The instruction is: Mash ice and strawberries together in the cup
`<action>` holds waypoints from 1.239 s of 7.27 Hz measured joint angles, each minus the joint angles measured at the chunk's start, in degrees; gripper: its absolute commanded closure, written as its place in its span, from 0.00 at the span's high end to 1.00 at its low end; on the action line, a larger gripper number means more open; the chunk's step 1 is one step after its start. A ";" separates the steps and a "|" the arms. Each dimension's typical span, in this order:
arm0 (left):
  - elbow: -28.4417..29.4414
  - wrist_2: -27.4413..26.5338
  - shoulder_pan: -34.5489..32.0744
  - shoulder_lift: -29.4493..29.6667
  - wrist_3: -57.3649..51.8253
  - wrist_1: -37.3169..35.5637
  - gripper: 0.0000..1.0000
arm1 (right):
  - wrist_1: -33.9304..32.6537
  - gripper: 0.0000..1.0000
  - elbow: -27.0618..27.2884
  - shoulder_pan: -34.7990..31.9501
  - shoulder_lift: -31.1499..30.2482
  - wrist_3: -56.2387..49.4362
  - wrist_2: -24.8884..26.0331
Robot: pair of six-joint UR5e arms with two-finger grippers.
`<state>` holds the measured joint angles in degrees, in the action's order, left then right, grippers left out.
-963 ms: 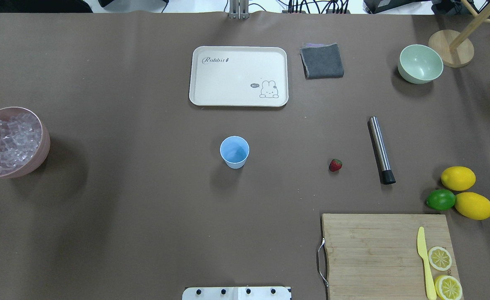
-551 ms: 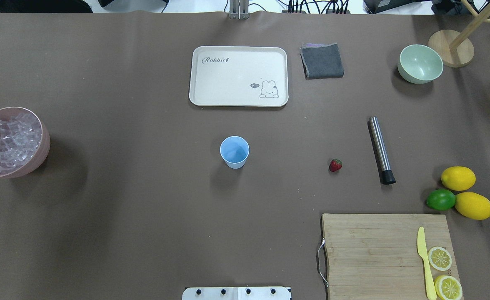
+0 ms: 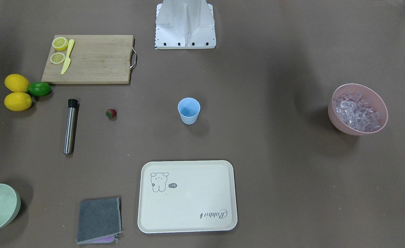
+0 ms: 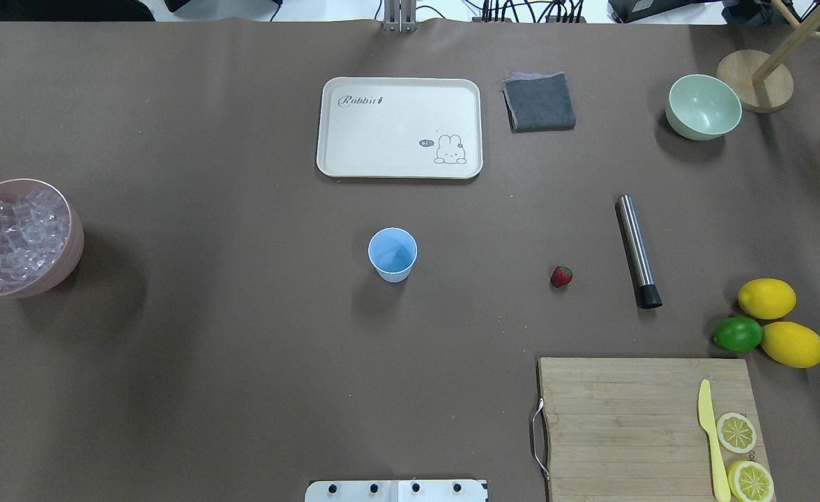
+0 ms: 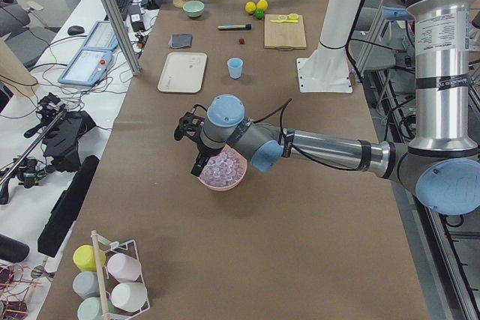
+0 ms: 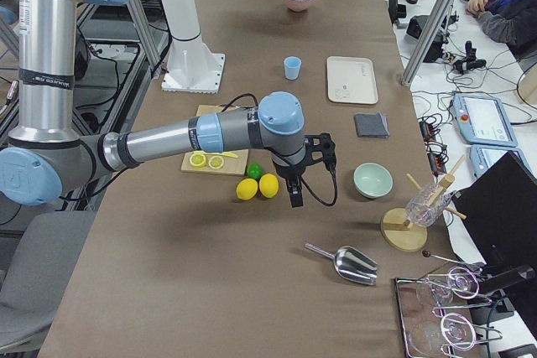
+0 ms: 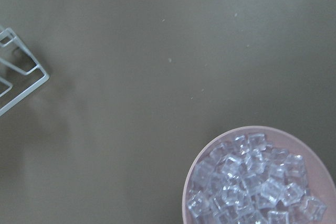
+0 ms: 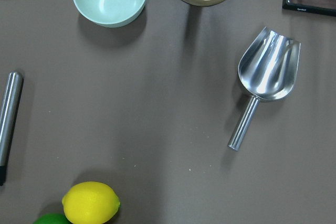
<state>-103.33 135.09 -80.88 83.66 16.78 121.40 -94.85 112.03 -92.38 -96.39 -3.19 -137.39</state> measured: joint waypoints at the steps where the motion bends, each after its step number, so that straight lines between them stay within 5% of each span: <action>1: 0.17 -1.21 2.70 -0.06 4.67 0.82 0.98 | 0.01 1.00 0.39 1.24 0.94 2.15 -0.04; 5: 0.51 -12.00 18.67 -0.04 21.92 3.54 0.97 | 2.00 1.00 1.41 4.60 2.20 7.34 -0.04; 6: 0.78 -12.79 20.70 0.06 22.57 3.83 0.90 | 2.57 1.00 1.38 4.70 2.02 7.44 -0.04; 7: 1.00 -13.11 22.03 0.30 22.63 4.20 0.71 | 2.80 1.00 1.34 4.72 1.95 7.48 -0.01; 9: 1.40 -13.26 23.12 0.60 20.38 4.80 0.64 | 2.90 1.00 1.28 4.74 1.91 7.50 0.02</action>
<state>-101.93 121.84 -57.76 84.26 37.16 126.20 -91.95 113.31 -87.63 -94.48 4.31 -137.38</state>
